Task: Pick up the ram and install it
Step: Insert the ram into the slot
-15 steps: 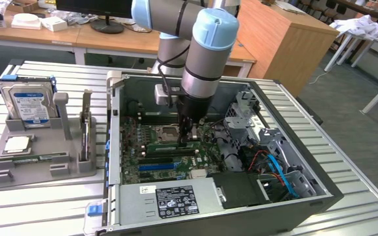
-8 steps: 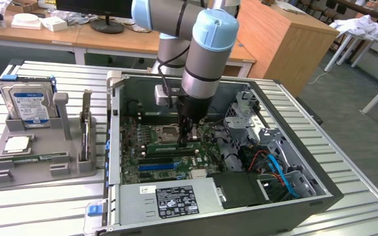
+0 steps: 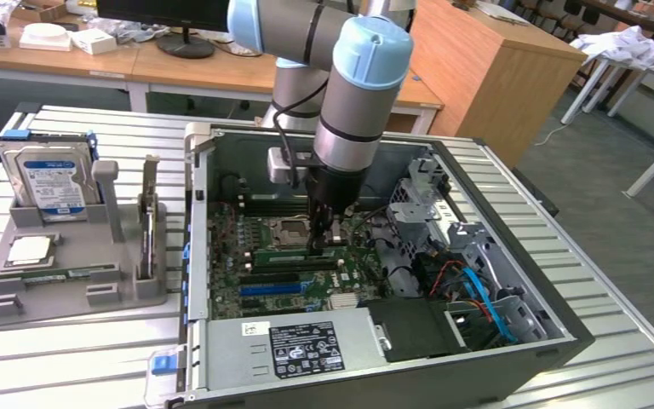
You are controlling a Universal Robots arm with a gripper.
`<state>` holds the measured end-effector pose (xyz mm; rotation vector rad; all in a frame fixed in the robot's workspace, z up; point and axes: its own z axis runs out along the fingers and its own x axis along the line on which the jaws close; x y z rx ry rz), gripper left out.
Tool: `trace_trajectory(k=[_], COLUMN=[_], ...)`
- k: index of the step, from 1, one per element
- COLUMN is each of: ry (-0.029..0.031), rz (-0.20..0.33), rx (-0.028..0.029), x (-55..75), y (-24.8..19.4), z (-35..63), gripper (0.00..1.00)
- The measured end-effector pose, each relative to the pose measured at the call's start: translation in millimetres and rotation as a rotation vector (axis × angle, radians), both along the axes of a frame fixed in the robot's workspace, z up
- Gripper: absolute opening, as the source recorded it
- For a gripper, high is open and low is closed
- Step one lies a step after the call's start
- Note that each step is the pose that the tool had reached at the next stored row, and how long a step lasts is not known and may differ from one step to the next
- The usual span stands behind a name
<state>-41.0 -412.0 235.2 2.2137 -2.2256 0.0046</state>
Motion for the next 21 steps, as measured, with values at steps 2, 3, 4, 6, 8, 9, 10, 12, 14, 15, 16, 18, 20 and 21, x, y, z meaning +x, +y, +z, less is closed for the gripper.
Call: trace_trajectory(k=[2,3,4,6,8,9,10,12,14,15,16,18,20,21], ry=[-0.0001,-0.0002,0.0000,0.0000,0.0000,-0.0001,-0.0001,0.0000,0.0001,0.0000,0.0000,0.0000,-0.0001,0.0000], rz=[0.000,0.000,0.000,0.000,0.000,0.000,0.000,0.000,0.000,0.000,0.000,0.000,0.000,0.000], rx=[0.0000,0.0003,-0.0001,0.0000,0.0000,0.0002,0.0002,-0.0001,-0.0002,-0.0001,0.0000,-0.0001,0.0000,0.0000], x=[0.0,0.0,-0.1,0.0,-0.1,0.0,-0.1,-0.1,-0.1,-0.1,-0.1,-0.1,-0.4,-0.5], y=[0.0,0.0,0.0,0.1,0.1,0.4,0.6,0.6,0.7,0.7,0.7,0.7,0.7,0.7], z=[-0.4,-0.9,-1.2,-1.5,-1.9,-2.2,-2.4,-2.4,-2.4,-2.6,-2.7,-2.8,-3.1,-3.2], gripper=[0.12,0.12,0.12,0.12,0.12,0.12,0.12,0.12,0.12,0.12,0.12,0.12,0.12,0.12])
